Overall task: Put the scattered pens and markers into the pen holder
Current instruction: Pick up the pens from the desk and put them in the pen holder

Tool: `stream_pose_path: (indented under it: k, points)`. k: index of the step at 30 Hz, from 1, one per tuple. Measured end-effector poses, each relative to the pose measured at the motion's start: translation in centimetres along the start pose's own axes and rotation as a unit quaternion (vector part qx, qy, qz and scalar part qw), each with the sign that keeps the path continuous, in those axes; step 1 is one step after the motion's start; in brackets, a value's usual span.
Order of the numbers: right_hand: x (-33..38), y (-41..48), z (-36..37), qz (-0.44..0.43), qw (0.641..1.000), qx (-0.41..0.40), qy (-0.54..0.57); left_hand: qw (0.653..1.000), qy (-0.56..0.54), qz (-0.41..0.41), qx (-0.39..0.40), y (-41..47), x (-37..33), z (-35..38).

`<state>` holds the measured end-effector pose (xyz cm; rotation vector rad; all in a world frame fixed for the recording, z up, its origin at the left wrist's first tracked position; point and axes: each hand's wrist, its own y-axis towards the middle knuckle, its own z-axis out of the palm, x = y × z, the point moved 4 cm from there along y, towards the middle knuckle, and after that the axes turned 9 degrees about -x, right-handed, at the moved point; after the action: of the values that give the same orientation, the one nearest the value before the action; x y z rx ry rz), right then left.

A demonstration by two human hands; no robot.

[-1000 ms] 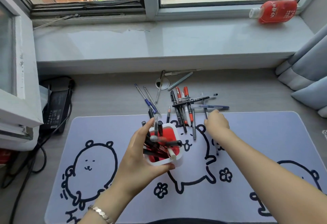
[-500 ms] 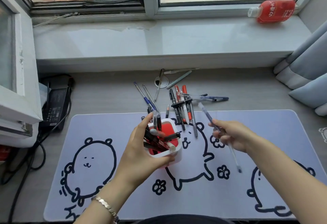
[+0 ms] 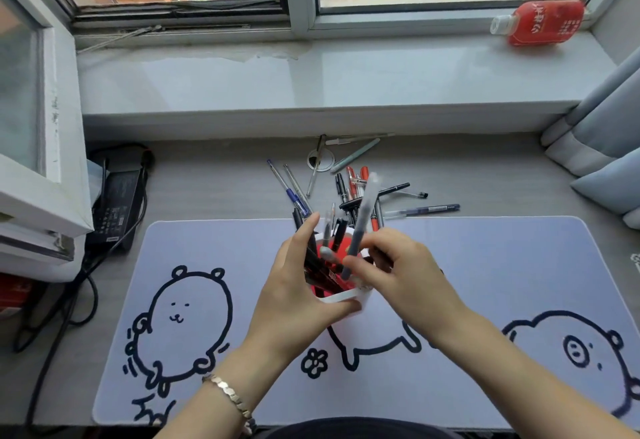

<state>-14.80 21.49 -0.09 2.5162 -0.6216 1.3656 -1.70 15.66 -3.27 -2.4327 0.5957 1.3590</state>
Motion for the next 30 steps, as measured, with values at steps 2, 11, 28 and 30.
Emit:
stream_pose_path:
  k: [2, 11, 28, 30]
  points:
    - [0.3, 0.0, -0.2, -0.015, 0.999, 0.013, -0.025, 1.0, 0.005, -0.001, -0.004, -0.1, 0.0, 0.0]
    - [-1.6, 0.2, -4.0, 0.13, 0.988, 0.074, 0.03, 0.999, -0.009, -0.024, -0.044, 0.0, 0.3, -0.9]
    - [1.4, 0.4, -4.6, 0.059, 0.972, 0.181, -0.135, 0.999, 0.044, 0.006, 0.032, -0.5, -0.1, 0.1]
    - [2.3, 1.0, -3.8, 0.008, 0.962, 0.16, -0.221, 0.997, 0.054, 0.027, 0.044, -0.6, -0.5, 0.5]
